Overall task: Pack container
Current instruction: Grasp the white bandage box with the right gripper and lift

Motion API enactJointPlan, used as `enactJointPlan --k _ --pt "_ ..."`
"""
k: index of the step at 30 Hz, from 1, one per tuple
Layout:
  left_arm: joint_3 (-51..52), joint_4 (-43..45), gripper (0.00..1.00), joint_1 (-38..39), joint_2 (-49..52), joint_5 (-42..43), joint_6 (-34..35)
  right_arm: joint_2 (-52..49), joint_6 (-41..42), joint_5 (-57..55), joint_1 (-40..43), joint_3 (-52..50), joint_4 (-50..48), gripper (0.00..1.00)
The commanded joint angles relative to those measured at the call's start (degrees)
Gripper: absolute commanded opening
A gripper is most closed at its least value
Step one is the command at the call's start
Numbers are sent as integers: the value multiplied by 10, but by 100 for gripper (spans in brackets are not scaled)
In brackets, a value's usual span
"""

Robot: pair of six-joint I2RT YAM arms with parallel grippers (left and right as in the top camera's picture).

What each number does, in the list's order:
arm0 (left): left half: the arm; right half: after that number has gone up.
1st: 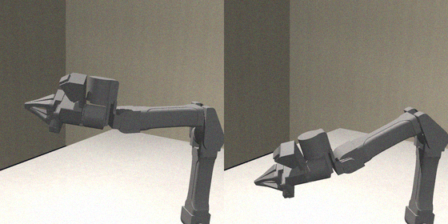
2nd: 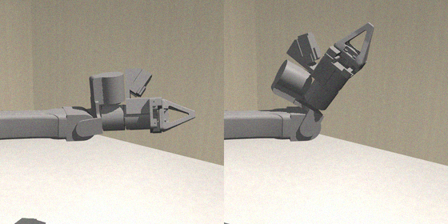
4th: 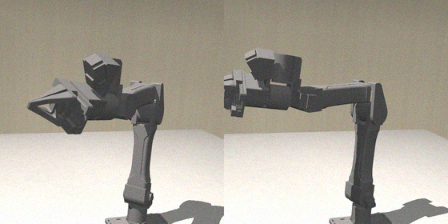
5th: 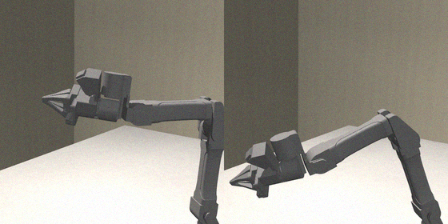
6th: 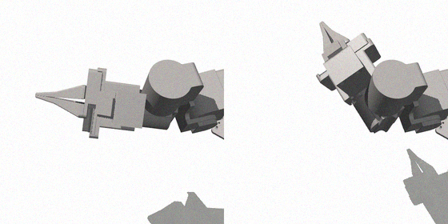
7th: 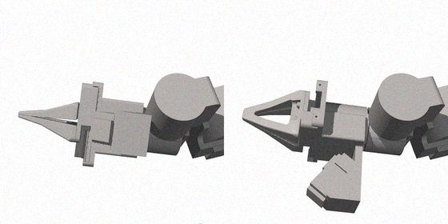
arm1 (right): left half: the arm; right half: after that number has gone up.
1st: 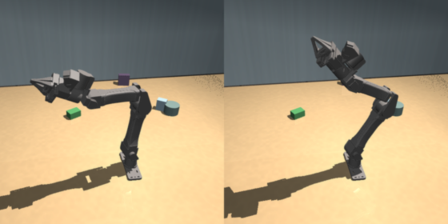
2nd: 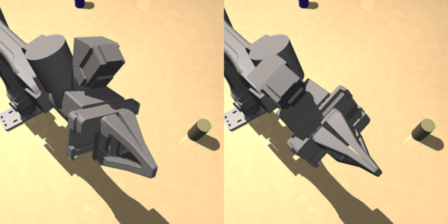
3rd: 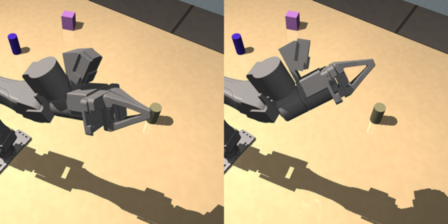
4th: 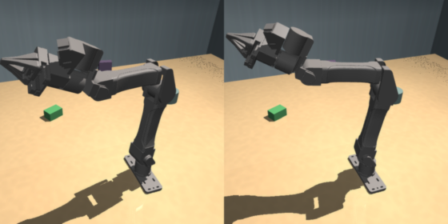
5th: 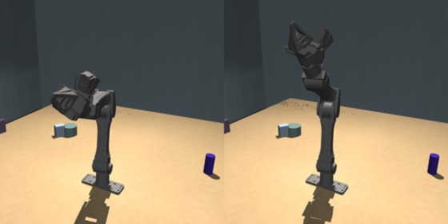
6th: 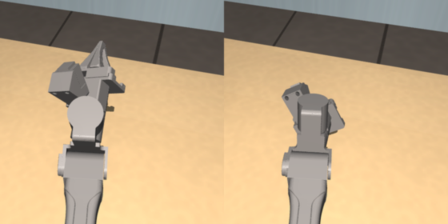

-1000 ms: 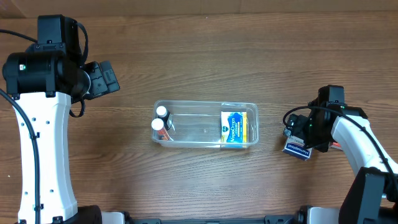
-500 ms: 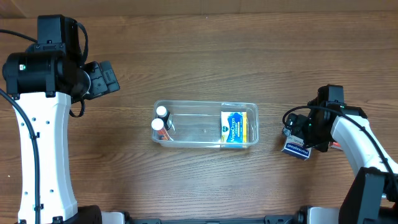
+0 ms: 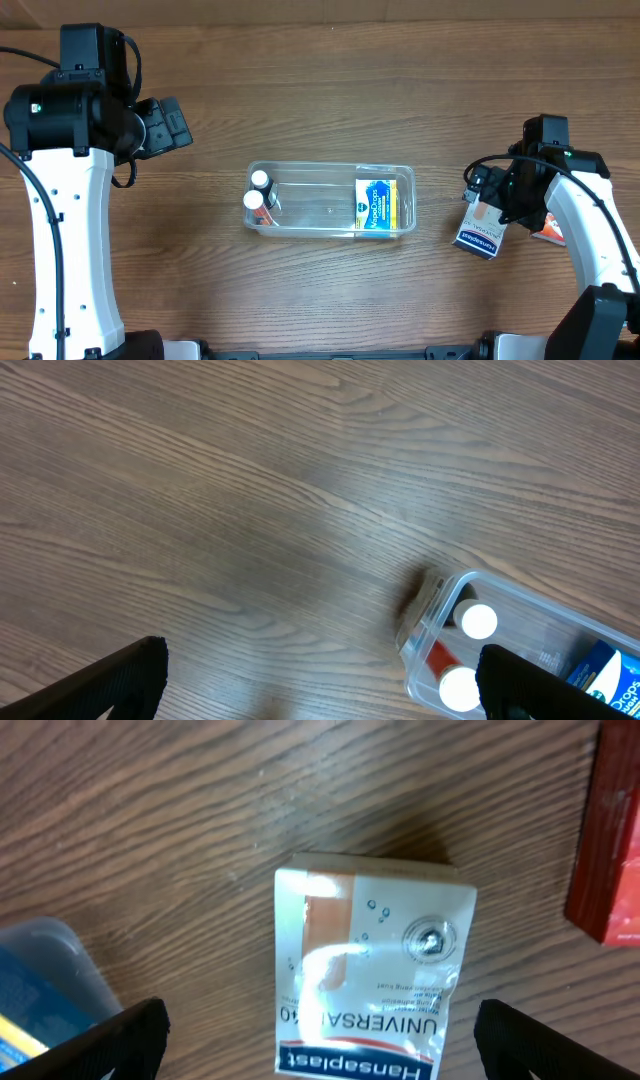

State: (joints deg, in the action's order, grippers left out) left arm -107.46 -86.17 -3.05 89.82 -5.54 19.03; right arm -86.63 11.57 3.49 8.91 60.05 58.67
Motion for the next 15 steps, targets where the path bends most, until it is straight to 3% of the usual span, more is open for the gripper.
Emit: enactJointPlan --k 1,15 --pt "-6 1 100 -3 2 5 -13 8 9 -14 -2 -26 -16 100" --pt "-6 0 100 -3 2 5 -13 0 34 -15 -2 -138 -124 100"
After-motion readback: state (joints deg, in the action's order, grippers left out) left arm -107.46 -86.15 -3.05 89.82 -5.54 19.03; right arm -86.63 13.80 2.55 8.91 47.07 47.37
